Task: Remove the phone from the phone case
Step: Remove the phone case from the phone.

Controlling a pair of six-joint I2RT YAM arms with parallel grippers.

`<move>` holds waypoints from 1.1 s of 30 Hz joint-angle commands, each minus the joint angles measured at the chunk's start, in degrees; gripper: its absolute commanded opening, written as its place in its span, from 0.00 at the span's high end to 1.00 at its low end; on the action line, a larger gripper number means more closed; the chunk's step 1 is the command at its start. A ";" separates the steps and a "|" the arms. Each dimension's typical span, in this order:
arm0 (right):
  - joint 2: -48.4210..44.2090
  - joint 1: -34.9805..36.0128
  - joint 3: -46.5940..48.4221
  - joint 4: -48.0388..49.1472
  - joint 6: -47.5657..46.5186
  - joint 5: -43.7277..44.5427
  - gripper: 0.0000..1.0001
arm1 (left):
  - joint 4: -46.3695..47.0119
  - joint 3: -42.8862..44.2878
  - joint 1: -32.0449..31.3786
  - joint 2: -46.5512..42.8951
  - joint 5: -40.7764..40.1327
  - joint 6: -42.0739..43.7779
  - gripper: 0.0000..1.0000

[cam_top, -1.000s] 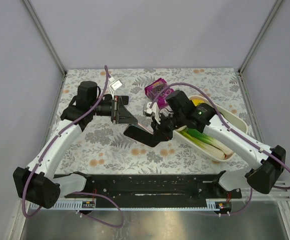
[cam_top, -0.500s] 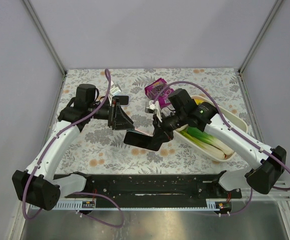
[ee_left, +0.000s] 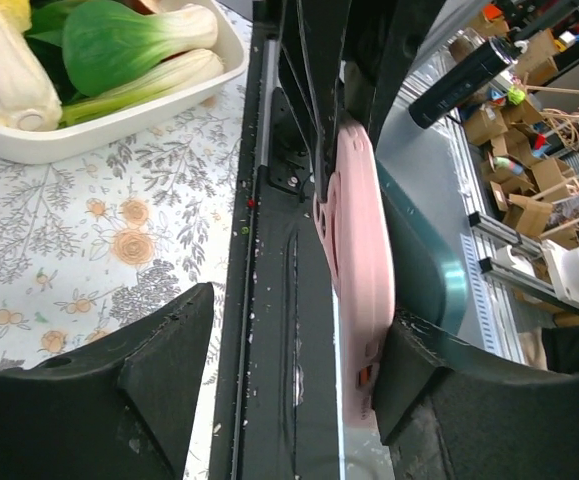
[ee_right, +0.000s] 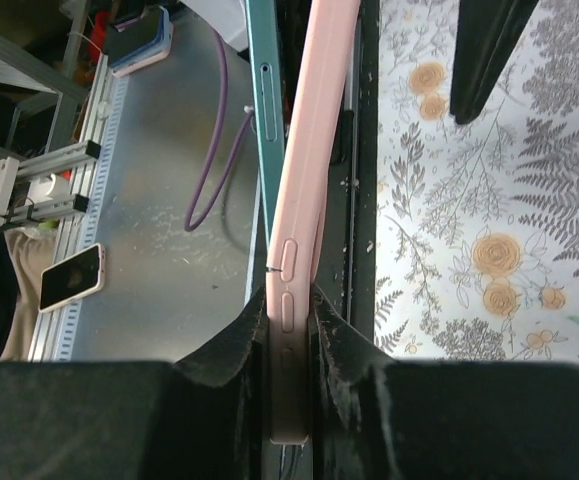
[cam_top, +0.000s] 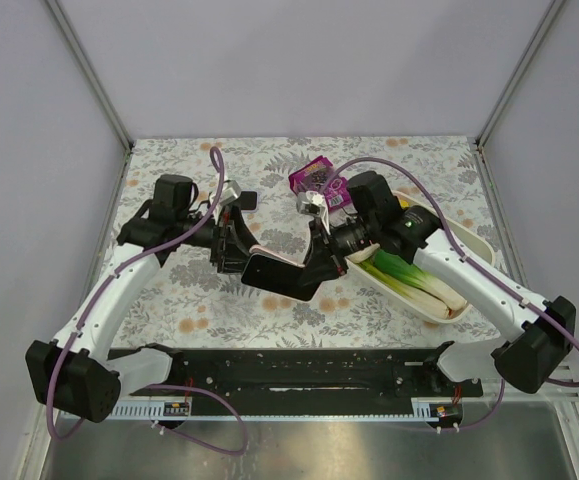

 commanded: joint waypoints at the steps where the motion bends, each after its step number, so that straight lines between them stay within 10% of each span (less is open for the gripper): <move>1: -2.06 -3.05 1.01 14.43 4.05 3.54 1.00 | -5.28 -0.83 -1.24 -1.29 9.55 3.10 0.36; 20: -2.85 -3.14 -2.94 15.93 3.78 6.18 1.00 | -5.46 6.11 -1.42 0.21 2.25 -1.56 0.29; 33: -1.80 -3.05 -4.35 17.42 4.84 5.75 1.00 | -5.28 6.55 -4.58 0.29 4.81 -1.65 0.01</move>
